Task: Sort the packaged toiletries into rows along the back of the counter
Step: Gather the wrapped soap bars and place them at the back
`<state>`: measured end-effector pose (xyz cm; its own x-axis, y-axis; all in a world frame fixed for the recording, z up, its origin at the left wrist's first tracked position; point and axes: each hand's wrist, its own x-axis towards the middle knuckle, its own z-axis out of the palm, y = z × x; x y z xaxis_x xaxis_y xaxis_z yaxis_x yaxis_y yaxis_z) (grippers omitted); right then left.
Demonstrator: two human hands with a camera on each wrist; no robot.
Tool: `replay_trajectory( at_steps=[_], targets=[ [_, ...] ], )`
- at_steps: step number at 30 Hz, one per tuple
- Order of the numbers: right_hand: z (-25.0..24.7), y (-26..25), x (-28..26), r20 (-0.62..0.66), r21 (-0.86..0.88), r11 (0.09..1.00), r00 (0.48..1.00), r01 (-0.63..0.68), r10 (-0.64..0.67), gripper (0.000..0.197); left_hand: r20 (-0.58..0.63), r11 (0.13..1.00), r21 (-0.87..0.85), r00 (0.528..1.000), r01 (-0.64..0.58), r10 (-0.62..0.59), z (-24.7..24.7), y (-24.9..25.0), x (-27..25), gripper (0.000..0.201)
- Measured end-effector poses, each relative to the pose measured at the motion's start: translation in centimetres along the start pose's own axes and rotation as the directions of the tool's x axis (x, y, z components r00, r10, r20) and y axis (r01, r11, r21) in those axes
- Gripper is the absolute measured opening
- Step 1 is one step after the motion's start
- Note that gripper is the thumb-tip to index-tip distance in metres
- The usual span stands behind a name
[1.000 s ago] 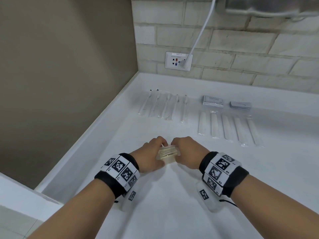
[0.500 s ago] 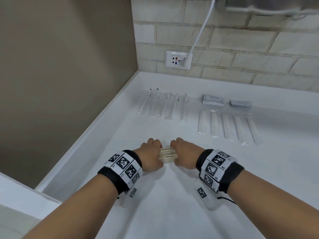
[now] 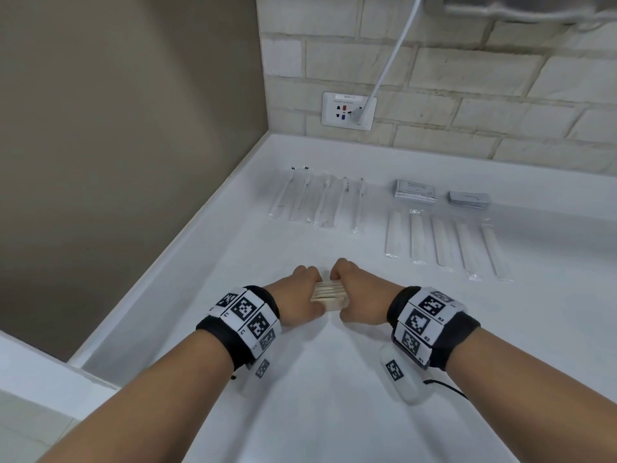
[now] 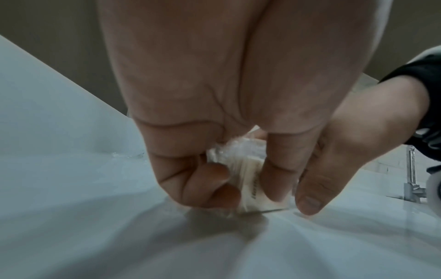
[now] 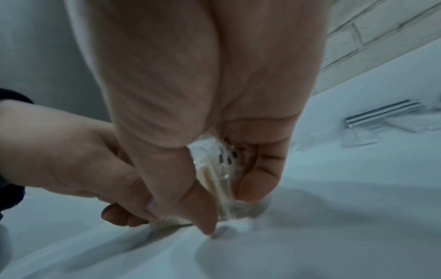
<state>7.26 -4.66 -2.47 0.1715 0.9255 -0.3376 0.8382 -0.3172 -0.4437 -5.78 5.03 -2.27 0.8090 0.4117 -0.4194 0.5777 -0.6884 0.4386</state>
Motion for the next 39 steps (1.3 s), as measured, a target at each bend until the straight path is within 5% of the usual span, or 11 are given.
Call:
replay_trajectory(
  at_steps=[12,33,39],
  targets=[
    [0.2,-0.7,0.3,0.052,-0.176,0.984,0.999,0.012,-0.003,0.036,-0.013,0.999,0.041,1.0,-0.009,0.009,0.2,0.3,0.2,0.039],
    [-0.9,-0.5,0.0,0.047,-0.17,0.985,0.998,0.042,-0.034,0.031,-0.068,0.997,0.041,0.995,-0.071,0.074,-0.4,0.9,-0.7,0.04],
    [-0.8,-0.7,-0.2,0.069,-0.228,0.974,0.998,0.014,0.002,0.043,-0.051,0.997,0.043,0.997,-0.058,0.06,0.0,1.0,-0.7,0.044]
  ],
)
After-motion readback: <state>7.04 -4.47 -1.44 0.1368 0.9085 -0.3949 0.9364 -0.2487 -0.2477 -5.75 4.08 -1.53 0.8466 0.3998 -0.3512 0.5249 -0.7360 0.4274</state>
